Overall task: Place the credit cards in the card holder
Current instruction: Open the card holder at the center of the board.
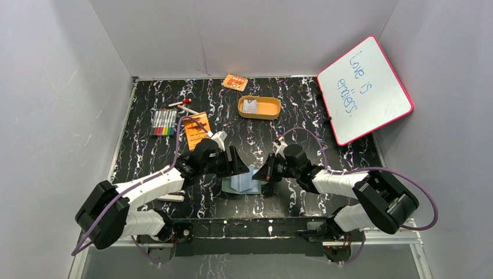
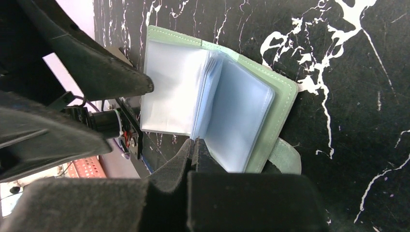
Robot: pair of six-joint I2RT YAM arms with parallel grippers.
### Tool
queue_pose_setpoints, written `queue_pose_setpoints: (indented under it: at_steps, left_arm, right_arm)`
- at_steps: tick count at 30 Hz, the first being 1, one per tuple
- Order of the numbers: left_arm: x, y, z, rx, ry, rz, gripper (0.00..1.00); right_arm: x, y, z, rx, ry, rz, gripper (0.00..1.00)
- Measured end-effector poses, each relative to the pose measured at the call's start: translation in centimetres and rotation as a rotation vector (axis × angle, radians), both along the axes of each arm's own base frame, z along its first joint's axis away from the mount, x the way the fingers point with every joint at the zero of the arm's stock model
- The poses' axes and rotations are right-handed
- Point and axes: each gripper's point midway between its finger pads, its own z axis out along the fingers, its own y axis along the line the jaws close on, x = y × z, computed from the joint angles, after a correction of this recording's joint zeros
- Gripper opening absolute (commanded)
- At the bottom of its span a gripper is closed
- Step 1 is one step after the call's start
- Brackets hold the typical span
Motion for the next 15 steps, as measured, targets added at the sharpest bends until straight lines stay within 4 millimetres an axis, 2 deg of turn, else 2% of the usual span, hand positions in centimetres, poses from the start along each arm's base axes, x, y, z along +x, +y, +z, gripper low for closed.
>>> queue_pose_setpoints:
  at_steps: [7, 13, 15]
  left_arm:
    - [-0.5, 1.4, -3.1, 0.076, 0.037, 0.027, 0.58]
    - [-1.6, 2.6, -6.7, 0.145, 0.105, 0.039, 0.50]
    - [-1.5, 2.5, -6.8, 0.139, 0.105, 0.044, 0.48]
  right_arm:
    - [-0.2, 0.1, 0.1, 0.003, 0.000, 0.008, 0.00]
    - [-0.4, 0.2, 0.2, 0.011, 0.002, 0.019, 0.00]
    - [-0.4, 0.3, 0.3, 0.015, 0.001, 0.021, 0.06]
